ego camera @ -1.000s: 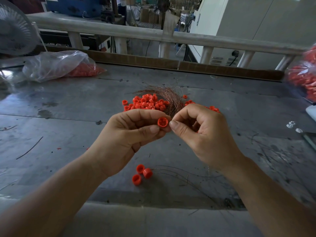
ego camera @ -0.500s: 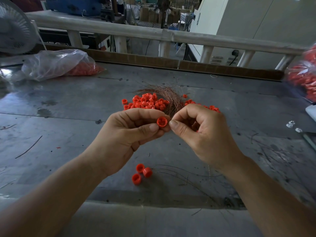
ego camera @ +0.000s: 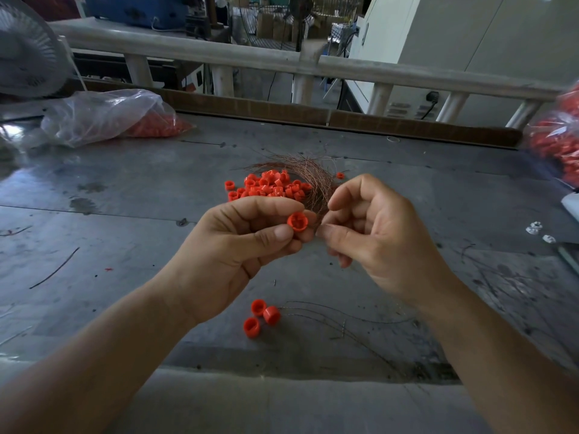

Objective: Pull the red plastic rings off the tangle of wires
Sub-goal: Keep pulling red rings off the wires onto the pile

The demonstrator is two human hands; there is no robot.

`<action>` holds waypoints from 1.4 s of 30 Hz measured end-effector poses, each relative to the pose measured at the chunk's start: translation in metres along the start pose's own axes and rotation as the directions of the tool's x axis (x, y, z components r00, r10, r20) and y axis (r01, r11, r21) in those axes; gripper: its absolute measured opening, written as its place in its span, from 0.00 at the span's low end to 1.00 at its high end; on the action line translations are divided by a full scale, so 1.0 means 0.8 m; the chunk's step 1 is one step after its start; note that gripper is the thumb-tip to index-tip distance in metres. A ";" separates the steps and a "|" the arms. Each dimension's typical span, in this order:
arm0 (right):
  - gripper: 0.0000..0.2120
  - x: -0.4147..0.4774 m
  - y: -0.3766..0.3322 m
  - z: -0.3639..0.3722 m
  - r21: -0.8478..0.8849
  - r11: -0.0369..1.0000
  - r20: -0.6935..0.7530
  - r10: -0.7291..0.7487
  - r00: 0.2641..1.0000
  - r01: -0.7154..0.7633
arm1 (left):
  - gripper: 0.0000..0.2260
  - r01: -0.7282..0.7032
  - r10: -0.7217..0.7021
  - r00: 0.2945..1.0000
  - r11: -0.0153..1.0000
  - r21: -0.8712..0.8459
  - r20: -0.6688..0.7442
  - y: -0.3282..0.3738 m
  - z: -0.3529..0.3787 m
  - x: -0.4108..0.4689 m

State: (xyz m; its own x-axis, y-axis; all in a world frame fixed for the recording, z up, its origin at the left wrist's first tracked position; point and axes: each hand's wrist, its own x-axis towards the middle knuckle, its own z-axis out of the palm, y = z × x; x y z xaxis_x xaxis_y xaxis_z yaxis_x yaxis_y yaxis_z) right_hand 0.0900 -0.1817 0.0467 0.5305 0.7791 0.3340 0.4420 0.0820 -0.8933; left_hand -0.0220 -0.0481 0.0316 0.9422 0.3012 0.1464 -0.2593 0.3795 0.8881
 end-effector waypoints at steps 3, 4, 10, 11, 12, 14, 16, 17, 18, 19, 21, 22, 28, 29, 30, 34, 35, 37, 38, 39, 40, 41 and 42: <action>0.15 0.001 0.002 0.003 0.032 0.999 0.032 0.043 0.999 -0.044 | 0.10 0.019 -0.018 1.000 0.999 -0.027 0.012 -0.001 0.001 -0.001; 0.15 0.001 0.003 0.005 0.033 0.998 0.043 0.057 0.997 -0.059 | 0.10 0.027 -0.027 1.000 0.999 -0.030 0.015 -0.001 0.001 -0.001; 0.15 0.001 0.007 0.008 0.020 0.996 0.062 0.089 0.994 -0.091 | 0.09 0.070 -0.070 0.997 0.996 -0.052 0.013 -0.003 0.003 0.000; 0.14 0.002 0.006 0.007 0.014 0.995 0.070 0.094 0.993 -0.096 | 0.09 0.071 -0.070 0.997 0.996 -0.054 0.010 -0.003 0.003 0.000; 0.13 0.003 0.006 0.006 0.001 0.995 0.076 0.099 0.992 -0.099 | 0.09 0.070 -0.069 0.998 0.996 -0.058 0.007 -0.003 0.003 0.000; 0.10 0.005 0.005 -0.001 -0.054 0.993 0.050 0.104 0.993 -0.101 | 0.09 0.063 -0.063 0.998 0.996 -0.063 -0.003 -0.004 0.004 0.000; 0.08 0.009 0.007 -0.015 -0.150 0.982 -0.046 0.107 0.993 -0.112 | 0.09 0.058 -0.060 0.998 0.996 -0.066 -0.020 -0.004 0.005 0.000; 0.07 0.012 0.009 -0.024 -0.224 0.966 -0.109 0.103 0.989 -0.126 | 0.09 0.059 -0.061 0.998 0.996 -0.070 -0.029 -0.004 0.005 0.000; 0.07 0.015 0.013 -0.034 -0.312 0.939 -0.167 0.096 0.981 -0.145 | 0.09 0.060 -0.062 0.997 0.995 -0.074 -0.036 -0.004 0.004 0.000; 0.07 0.017 0.018 -0.044 -0.401 0.900 -0.213 0.090 0.973 -0.171 | 0.10 0.059 -0.063 0.997 0.995 -0.077 -0.042 -0.004 0.004 0.001; 0.07 0.020 0.030 -0.063 -0.544 0.806 -0.264 0.098 0.960 -0.232 | 0.10 0.054 -0.059 0.997 0.995 -0.080 -0.053 -0.003 0.005 0.001; 0.07 0.021 0.037 -0.071 -0.591 0.762 -0.275 0.120 0.954 -0.266 | 0.10 0.052 -0.057 0.997 0.995 -0.083 -0.055 -0.003 0.005 0.001; 0.05 0.023 0.069 -0.084 -0.728 0.580 -0.268 0.250 0.930 -0.366 | 0.09 0.045 -0.050 0.997 0.995 -0.089 -0.052 -0.003 0.005 -0.001; 0.06 0.023 0.071 -0.083 -0.736 0.569 -0.267 0.255 0.929 -0.368 | 0.09 0.044 -0.049 0.997 0.995 -0.091 -0.052 -0.003 0.005 -0.001; 0.07 0.023 0.073 -0.082 -0.742 0.560 -0.268 0.256 0.929 -0.368 | 0.09 0.044 -0.049 0.997 0.995 -0.094 -0.052 -0.002 0.005 0.000; 0.08 0.024 0.079 -0.078 -0.776 0.522 -0.255 0.255 0.933 -0.355 | 0.10 0.045 -0.050 0.998 0.994 -0.103 -0.049 -0.002 0.005 -0.001; 0.07 0.024 0.078 -0.077 -0.781 0.516 -0.256 0.247 0.935 -0.351 | 0.10 0.045 -0.050 0.998 0.994 -0.101 -0.048 -0.002 0.005 -0.001; 0.06 0.023 0.077 -0.077 -0.774 0.529 -0.259 0.238 0.936 -0.348 | 0.10 0.046 -0.051 0.998 0.994 -0.098 -0.045 -0.002 0.005 -0.001; 0.06 0.023 0.076 -0.077 -0.761 0.547 -0.256 0.241 0.936 -0.349 | 0.10 0.047 -0.051 0.998 0.994 -0.096 -0.044 -0.002 0.005 -0.001; 0.06 0.023 0.076 -0.077 -0.751 0.560 -0.252 0.246 0.936 -0.349 | 0.10 0.048 -0.052 0.998 0.994 -0.094 -0.045 -0.002 0.005 -0.001; 0.06 0.023 0.076 -0.076 -0.747 0.566 -0.247 0.250 0.936 -0.349 | 0.10 0.049 -0.054 0.998 0.995 -0.092 -0.046 -0.003 0.005 -0.001; 0.06 0.023 0.076 -0.076 -0.749 0.564 -0.242 0.255 0.936 -0.347 | 0.10 0.051 -0.055 0.997 0.995 -0.089 -0.047 -0.003 0.005 -0.001; 0.05 0.023 0.076 -0.076 -0.753 0.560 -0.237 0.258 0.937 -0.345 | 0.10 0.053 -0.057 0.997 0.995 -0.086 -0.049 -0.003 0.005 -0.001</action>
State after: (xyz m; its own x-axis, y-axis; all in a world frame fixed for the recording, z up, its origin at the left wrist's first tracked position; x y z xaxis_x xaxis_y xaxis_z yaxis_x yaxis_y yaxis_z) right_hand 0.1705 -0.2003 0.0167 0.7825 0.6033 0.1540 0.6093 -0.6910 -0.3891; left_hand -0.0213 -0.0527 0.0315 0.9441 0.3214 0.0738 -0.2263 0.4686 0.8539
